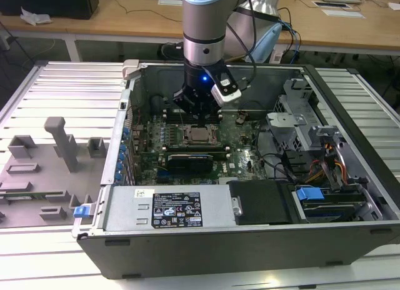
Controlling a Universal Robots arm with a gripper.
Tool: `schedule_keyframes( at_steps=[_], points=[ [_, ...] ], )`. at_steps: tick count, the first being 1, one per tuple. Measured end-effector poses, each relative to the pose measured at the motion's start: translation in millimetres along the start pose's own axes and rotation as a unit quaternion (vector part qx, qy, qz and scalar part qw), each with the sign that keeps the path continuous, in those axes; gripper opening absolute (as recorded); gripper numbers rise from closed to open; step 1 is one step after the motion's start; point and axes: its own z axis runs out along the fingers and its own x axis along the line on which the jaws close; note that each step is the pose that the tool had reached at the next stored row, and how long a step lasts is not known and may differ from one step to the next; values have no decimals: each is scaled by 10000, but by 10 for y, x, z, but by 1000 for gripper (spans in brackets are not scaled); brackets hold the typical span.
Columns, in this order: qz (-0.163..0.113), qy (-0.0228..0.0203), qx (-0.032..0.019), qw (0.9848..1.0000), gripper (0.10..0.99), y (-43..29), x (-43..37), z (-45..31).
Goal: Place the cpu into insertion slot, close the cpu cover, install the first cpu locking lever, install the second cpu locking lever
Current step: 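Close the cpu cover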
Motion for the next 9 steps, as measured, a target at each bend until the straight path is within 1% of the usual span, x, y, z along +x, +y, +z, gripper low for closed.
schedule_keyframes(
  at_steps=[1,3,7,8,9],
  points=[
    [0,0,0,10000,106,-16,9,1],
    [0,0,1,10000,106,-72,31,5],
    [1,-1,0,10000,106,-93,70,27],
    [1,-1,0,10000,106,-98,109,48],
    [1,-1,0,10000,106,-101,127,62]
  ],
)
